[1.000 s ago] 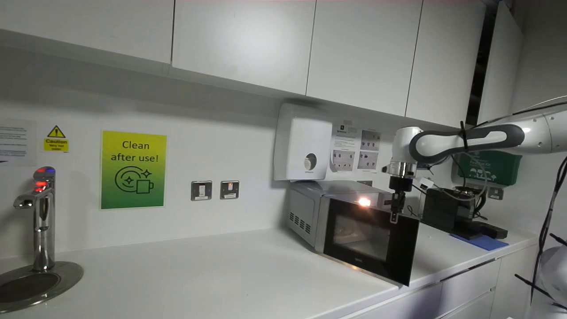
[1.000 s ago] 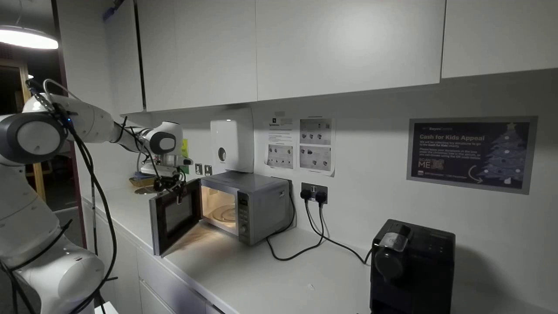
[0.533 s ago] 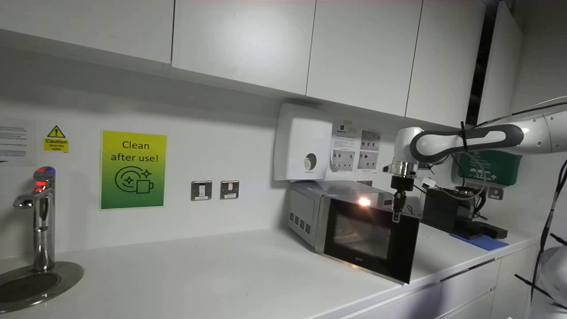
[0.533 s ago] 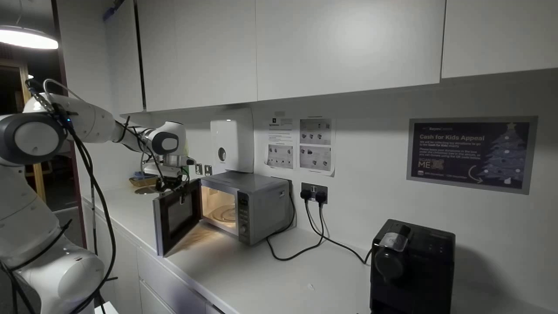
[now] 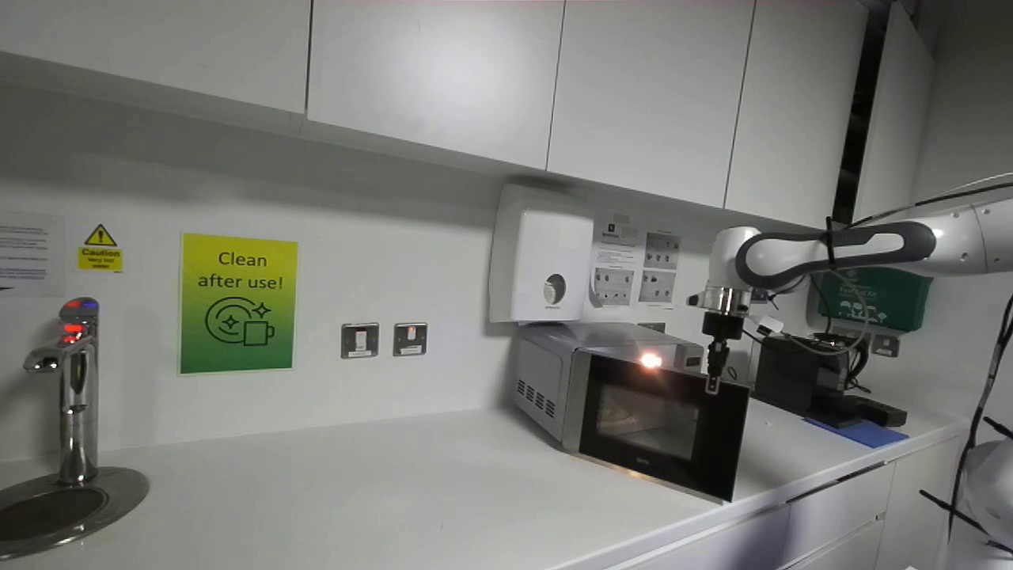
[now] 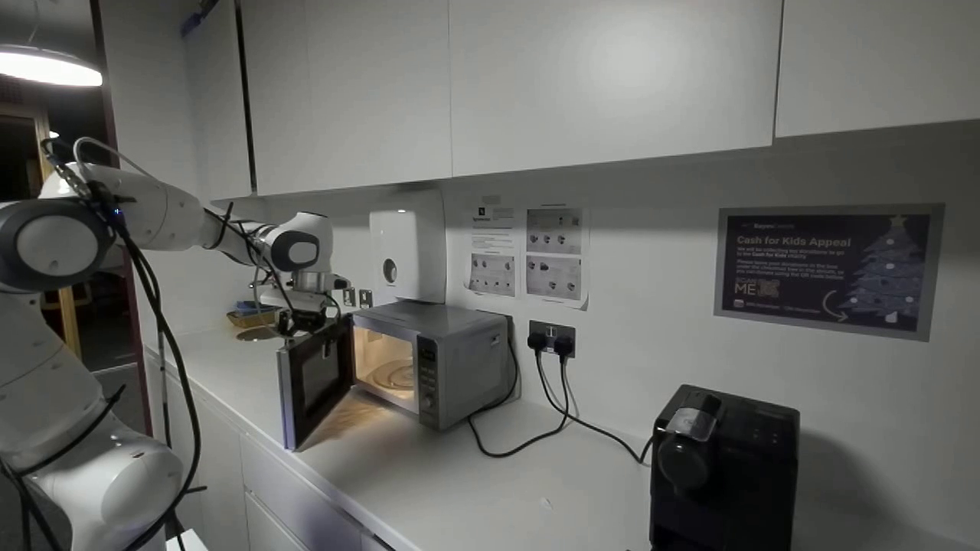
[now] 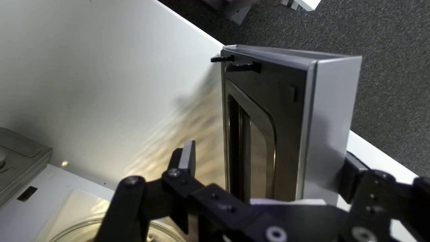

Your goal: Close the microwave door

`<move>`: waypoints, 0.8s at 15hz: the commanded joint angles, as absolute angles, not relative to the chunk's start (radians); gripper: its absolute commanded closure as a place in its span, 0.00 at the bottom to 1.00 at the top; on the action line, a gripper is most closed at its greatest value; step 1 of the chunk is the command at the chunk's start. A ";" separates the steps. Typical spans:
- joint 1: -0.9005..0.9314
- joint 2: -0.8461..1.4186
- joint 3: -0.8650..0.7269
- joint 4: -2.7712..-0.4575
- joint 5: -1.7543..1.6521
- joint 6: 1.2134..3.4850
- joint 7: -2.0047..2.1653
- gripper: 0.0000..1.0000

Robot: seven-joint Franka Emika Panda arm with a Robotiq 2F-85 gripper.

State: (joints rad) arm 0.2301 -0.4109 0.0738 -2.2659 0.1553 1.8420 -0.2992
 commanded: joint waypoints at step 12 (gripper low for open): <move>0.193 -0.447 0.016 -2.311 0.139 1.904 -0.473 0.00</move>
